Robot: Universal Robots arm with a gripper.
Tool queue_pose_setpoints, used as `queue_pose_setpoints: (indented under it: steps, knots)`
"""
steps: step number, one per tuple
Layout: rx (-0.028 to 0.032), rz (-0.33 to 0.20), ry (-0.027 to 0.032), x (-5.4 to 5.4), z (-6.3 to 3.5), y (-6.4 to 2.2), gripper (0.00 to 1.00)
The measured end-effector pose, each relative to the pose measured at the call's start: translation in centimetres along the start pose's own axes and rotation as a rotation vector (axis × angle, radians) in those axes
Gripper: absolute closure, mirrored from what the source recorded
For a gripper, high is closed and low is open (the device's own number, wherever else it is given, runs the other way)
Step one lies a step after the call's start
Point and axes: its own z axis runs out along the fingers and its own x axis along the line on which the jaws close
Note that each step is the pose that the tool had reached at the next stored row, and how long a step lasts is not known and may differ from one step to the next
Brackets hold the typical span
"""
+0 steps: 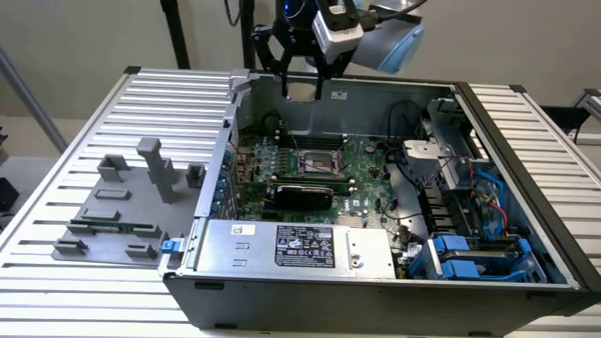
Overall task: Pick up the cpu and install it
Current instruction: 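Pick up the cpu and move it towards the insertion slot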
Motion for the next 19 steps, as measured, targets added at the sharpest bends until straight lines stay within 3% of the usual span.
queue_pose_setpoints:
  steps: [5,9,14,19]
  knots:
    - [0.0043,0.000,-0.0031,-1.8,0.59,1.39,0.45]
    - [0.0060,-0.001,-0.0151,-3.0,0.88,1.89,0.45]
    - [0.0091,-0.003,-0.0306,-3.7,1.30,2.08,0.45]
    - [0.0112,-0.003,-0.0350,-4.2,1.99,2.30,0.45]
